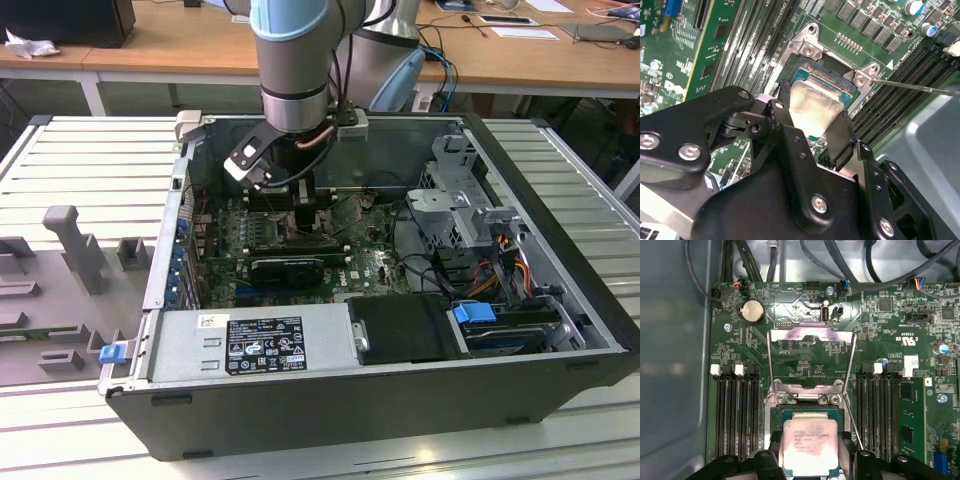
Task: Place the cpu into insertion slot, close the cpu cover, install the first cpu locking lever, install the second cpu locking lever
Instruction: 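Place the cpu into insertion slot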
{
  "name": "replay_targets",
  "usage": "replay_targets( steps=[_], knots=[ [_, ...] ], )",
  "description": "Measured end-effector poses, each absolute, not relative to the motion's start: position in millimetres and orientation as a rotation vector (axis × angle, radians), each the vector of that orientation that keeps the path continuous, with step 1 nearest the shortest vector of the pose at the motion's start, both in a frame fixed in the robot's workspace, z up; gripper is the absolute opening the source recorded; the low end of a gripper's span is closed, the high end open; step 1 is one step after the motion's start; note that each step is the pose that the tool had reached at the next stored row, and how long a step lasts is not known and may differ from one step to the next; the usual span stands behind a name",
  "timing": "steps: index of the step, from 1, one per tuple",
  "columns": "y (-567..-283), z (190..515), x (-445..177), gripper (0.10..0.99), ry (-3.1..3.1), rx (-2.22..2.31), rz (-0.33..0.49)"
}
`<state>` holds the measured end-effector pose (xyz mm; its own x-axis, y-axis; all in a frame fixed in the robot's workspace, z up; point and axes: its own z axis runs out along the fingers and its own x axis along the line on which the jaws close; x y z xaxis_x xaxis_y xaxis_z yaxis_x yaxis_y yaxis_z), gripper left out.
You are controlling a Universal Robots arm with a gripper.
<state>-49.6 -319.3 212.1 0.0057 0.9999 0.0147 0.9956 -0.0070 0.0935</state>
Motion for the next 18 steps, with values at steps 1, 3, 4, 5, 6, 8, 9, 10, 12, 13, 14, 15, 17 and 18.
replay_targets(
  steps=[1, 3, 4, 5, 6, 8, 9, 10, 12, 13, 14, 15, 17, 18],
  knots=[
    [-319.3, 210.7, -51.4, 0.525, 2.17, 2.191, 0.119],
    [-319.3, 209.5, -51.4, 0.525, 2.165, 2.196, 0.119],
    [-319.3, 208.9, -51.2, 0.525, 2.162, 2.198, 0.118],
    [-319.3, 208.6, -50.5, 0.525, 2.161, 2.199, 0.118],
    [-319.3, 208.2, -48.8, 0.525, 2.161, 2.2, 0.118],
    [-319.3, 206.4, -47.9, 0.525, 2.16, 2.201, 0.118],
    [-319.3, 205.8, -47.9, 0.525, 2.16, 2.201, 0.118],
    [-319.3, 205.7, -48.2, 0.525, 2.159, 2.201, 0.117],
    [-319.2, 205.0, -48.9, 0.525, 2.149, 2.212, 0.117],
    [-319.2, 204.7, -49.2, 0.525, 2.144, 2.216, 0.117],
    [-319.2, 204.4, -49.6, 0.525, 2.14, 2.219, 0.117],
    [-319.2, 204.2, -50.1, 0.525, 2.14, 2.219, 0.117],
    [-319.0, 202.9, -50.1, 0.525, 2.14, 2.219, 0.117],
    [-319.0, 202.3, -50.1, 0.525, 2.14, 2.219, 0.117]
  ],
)
